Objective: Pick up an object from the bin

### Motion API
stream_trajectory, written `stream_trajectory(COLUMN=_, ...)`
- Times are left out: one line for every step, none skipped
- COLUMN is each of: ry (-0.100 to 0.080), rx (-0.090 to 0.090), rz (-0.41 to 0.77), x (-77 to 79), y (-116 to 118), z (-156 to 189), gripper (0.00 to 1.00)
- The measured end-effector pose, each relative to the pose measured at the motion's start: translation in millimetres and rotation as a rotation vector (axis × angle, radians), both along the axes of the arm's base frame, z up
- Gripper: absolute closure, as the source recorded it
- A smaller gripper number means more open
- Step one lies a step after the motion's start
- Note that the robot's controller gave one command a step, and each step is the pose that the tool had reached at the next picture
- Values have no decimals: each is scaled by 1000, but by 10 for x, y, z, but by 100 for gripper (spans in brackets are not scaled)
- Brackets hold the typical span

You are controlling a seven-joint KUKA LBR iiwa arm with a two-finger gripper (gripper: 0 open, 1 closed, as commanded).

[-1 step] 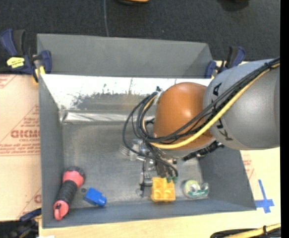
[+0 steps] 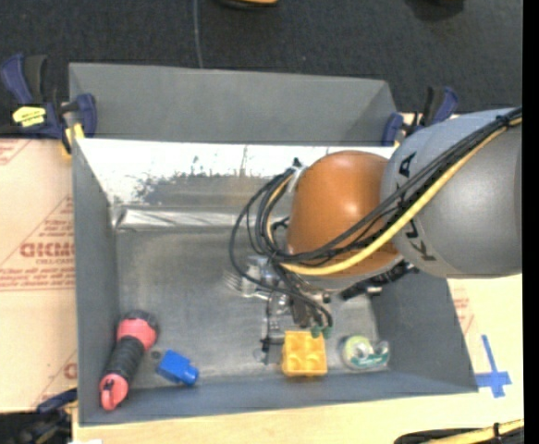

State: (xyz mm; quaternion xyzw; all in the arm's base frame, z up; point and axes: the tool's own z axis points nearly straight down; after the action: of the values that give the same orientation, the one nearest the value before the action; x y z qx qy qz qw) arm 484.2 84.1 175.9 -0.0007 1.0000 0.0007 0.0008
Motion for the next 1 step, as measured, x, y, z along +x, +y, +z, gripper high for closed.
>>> stream_trajectory(ry=-2, rx=-1, rz=330, x=356, y=-134, z=-71, gripper=0)
